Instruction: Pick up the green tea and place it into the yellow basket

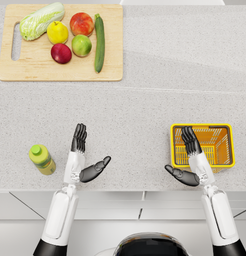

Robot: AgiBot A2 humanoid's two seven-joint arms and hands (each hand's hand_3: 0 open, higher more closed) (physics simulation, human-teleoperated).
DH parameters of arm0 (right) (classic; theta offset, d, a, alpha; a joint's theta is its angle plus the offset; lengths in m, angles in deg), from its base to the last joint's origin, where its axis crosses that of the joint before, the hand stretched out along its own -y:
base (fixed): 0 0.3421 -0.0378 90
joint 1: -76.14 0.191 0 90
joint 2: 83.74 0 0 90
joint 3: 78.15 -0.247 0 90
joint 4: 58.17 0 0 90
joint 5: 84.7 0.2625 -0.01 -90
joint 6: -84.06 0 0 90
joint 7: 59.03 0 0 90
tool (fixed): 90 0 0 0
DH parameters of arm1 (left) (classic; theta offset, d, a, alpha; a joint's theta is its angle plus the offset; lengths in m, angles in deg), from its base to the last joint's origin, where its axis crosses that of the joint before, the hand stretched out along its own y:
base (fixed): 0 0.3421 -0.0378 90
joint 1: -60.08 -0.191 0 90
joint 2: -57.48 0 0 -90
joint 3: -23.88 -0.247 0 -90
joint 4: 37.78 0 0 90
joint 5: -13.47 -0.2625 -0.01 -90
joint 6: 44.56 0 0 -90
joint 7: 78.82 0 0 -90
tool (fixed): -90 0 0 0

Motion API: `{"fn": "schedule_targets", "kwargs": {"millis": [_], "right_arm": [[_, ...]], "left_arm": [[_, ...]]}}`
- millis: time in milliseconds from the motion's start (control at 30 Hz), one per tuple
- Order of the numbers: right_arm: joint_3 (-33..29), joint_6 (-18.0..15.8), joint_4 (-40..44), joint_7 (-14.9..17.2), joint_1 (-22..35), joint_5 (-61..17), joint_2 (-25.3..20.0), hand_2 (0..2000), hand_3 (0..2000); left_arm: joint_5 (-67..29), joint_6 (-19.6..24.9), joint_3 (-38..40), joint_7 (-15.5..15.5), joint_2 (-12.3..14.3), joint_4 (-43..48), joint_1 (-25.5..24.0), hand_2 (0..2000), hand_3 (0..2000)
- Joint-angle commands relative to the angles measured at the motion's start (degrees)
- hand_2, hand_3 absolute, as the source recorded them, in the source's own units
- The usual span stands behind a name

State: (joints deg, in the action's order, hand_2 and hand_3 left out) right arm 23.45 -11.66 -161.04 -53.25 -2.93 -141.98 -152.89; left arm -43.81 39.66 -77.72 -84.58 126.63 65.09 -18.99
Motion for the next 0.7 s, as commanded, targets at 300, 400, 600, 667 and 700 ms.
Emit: {"fn": "schedule_targets", "kwargs": {"millis": [300,400,600,667,700], "right_arm": [[0.0,0.0,0.0,0.0,0.0,0.0,0.0,0,0],[1.7,0.0,0.9,0.0,0.1,0.0,-0.1,0,0],[-7.0,4.9,-6.3,-5.0,3.2,-5.1,-2.4,0,0],[-10.0,5.3,-6.8,-5.4,3.0,-10.2,-2.6,0,0],[-11.2,5.4,-6.6,-5.5,2.8,-12.7,-2.7,0,0]], "left_arm": [[0.0,0.0,0.0,0.0,0.0,0.0,0.0,0,0],[0.0,0.0,-1.7,0.0,0.1,-0.9,0.1,0,0],[-5.1,5.0,12.9,5.0,0.8,4.3,-0.7,0,0],[-10.2,5.4,17.2,5.4,1.2,5.9,-1.6,0,0],[-12.7,5.5,19.3,5.5,1.5,6.2,-2.1,0,0]]}}
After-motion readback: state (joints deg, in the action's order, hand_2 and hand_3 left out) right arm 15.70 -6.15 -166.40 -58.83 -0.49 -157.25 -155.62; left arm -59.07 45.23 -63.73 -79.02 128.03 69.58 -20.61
